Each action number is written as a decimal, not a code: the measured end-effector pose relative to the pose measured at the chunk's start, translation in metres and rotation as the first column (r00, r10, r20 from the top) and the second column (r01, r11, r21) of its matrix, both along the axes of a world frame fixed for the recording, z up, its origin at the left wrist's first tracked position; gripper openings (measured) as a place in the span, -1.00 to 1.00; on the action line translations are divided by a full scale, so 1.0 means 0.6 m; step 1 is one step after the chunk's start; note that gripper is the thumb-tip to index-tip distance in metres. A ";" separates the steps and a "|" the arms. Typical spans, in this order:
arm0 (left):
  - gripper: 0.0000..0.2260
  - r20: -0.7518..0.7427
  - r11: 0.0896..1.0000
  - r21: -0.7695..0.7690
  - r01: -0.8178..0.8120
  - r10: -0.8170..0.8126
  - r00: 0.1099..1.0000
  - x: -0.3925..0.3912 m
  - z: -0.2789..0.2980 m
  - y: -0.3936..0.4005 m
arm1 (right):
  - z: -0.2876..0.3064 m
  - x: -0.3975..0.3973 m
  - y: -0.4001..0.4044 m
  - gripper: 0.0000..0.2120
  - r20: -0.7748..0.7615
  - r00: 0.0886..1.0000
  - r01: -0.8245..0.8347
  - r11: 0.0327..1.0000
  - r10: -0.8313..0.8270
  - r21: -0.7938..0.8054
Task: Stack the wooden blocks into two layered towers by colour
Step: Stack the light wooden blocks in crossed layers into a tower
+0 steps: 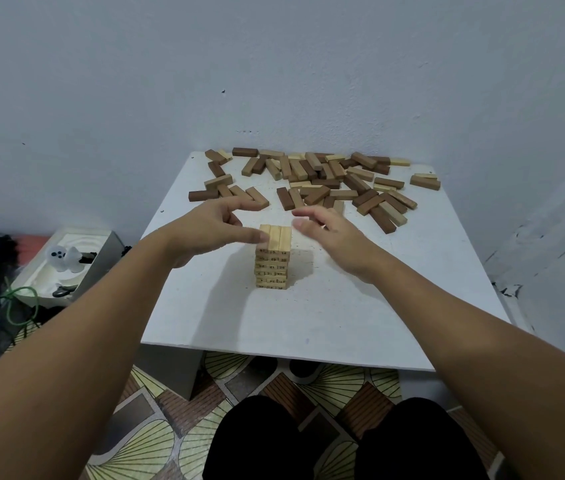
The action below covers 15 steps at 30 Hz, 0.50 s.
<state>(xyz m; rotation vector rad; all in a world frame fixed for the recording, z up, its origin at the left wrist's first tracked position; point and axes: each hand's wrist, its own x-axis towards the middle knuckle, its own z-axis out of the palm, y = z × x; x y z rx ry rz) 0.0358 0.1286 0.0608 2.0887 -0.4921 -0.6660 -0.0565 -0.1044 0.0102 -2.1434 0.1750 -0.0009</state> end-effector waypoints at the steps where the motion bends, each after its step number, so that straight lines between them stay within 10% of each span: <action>1: -0.53 0.006 1.000 -0.003 -0.022 0.022 1.000 0.002 0.001 0.000 | 0.000 0.004 -0.006 -0.47 0.008 1.000 0.025 0.999 -0.026 0.028; 7: -0.77 0.210 0.980 -0.026 -0.199 0.200 0.957 0.038 -0.029 -0.017 | 0.000 0.054 -0.037 -0.64 0.019 0.999 0.034 0.996 -0.032 -0.083; 15: -0.55 0.546 0.892 0.384 -0.239 -0.010 0.837 0.167 -0.096 -0.067 | -0.026 0.184 -0.036 -0.61 -0.082 0.987 -0.158 0.813 0.135 -0.560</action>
